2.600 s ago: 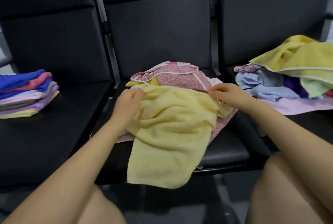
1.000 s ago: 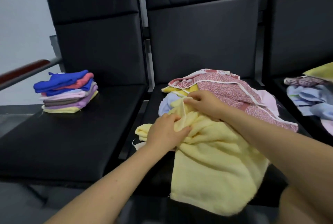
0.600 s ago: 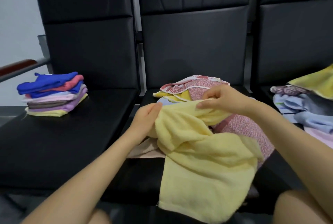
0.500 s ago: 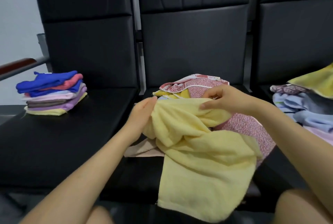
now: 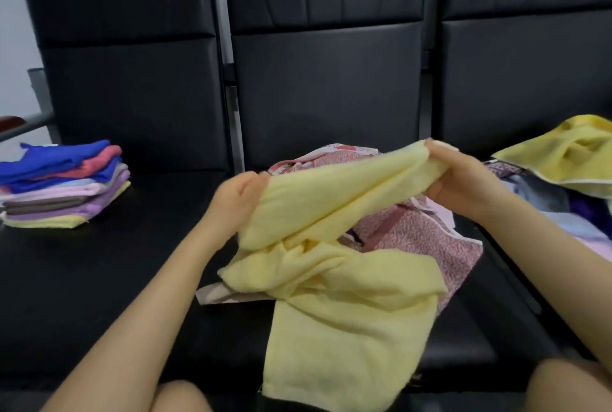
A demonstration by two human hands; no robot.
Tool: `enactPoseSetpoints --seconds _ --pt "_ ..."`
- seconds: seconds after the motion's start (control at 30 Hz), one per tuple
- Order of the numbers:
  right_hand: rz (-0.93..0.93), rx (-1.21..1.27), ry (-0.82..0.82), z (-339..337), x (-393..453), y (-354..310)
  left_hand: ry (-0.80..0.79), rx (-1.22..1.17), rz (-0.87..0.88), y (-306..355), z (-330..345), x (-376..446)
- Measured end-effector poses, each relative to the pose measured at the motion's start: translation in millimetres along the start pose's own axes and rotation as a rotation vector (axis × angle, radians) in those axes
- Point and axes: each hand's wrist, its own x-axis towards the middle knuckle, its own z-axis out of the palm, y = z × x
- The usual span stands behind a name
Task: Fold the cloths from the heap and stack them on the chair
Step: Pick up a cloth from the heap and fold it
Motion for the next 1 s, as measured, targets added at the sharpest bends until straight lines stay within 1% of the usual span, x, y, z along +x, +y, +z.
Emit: enactPoseSetpoints --seconds 0.07,0.1,0.17,0.2,0.23,0.27,0.3,0.33,0.4,0.43,0.47,0.5,0.57,0.6,0.67,0.7,0.77,0.8,0.83,0.87,0.93,1.0 --pt "-0.040 0.183 0.204 2.8 -2.6 -10.1 -0.165 0.003 0.026 -0.5 11.2 0.9" --pt "-0.056 0.201 0.293 4.1 -4.0 -14.1 -0.211 -0.016 0.018 -2.0 14.8 2.9" --pt "-0.099 0.086 0.441 5.7 -10.2 -21.3 -0.234 -0.102 0.003 -1.7 19.3 5.5" --pt "-0.151 -0.003 0.500 2.4 -10.5 -23.7 -0.231 -0.170 -0.004 -0.9 21.4 6.0" --pt "-0.192 -0.023 0.550 4.4 -11.9 -28.9 -0.223 -0.239 -0.013 1.2 23.3 6.9" --pt "-0.217 -0.012 0.567 3.9 -10.5 -30.9 -0.204 -0.300 -0.030 3.4 25.7 7.8" --pt "-0.202 0.041 0.564 1.7 -6.8 -31.2 -0.172 -0.359 -0.055 5.1 28.9 9.1" --pt "-0.171 0.018 0.558 -0.4 -0.7 -29.5 -0.129 -0.418 -0.093 6.7 32.0 13.2" --pt "-0.058 -0.055 0.546 1.6 8.5 -24.7 0.009 -0.535 -0.242 8.9 37.7 24.4" --pt "0.006 -0.068 0.579 1.2 17.8 -24.7 0.088 -0.578 -0.326 11.8 38.1 34.1" --pt "0.029 -0.141 0.607 -0.5 28.7 -25.5 0.151 -0.597 -0.377 15.8 37.0 44.8" --pt "0.012 -0.264 0.613 -0.9 40.5 -30.4 0.199 -0.578 -0.377 20.7 34.3 59.1" --pt "-0.100 -0.498 0.632 -0.2 67.8 -47.7 0.265 -0.481 -0.287 35.4 25.2 91.6" --pt "-0.166 -0.562 0.639 -0.5 81.5 -55.8 0.294 -0.430 -0.236 42.3 20.7 107.2" --pt "-0.209 -0.706 0.671 -5.6 107.9 -65.0 0.324 -0.274 -0.143 51.1 15.6 137.8" --pt "-0.171 -0.797 0.695 -8.6 117.8 -64.3 0.322 -0.136 -0.113 50.7 15.9 148.7" --pt "-0.019 -0.963 0.733 -16.1 131.5 -50.3 0.300 0.110 -0.125 41.7 21.9 159.6" --pt "0.032 -0.997 0.753 -15.4 131.5 -39.6 0.285 0.184 -0.155 33.4 27.5 158.8" --pt "0.044 -1.003 0.748 -10.7 126.1 -28.6 0.264 0.217 -0.185 26.0 34.7 153.4" --pt "0.020 -0.997 0.703 -4.2 117.2 -17.1 0.236 0.211 -0.191 21.8 42.7 142.3" --pt "-0.035 -0.969 0.562 11.3 88.0 5.0 0.175 0.148 -0.135 14.7 57.6 109.5" --pt "-0.044 -0.910 0.453 23.4 53.3 22.2 0.134 0.110 -0.109 11.4 63.1 73.1"
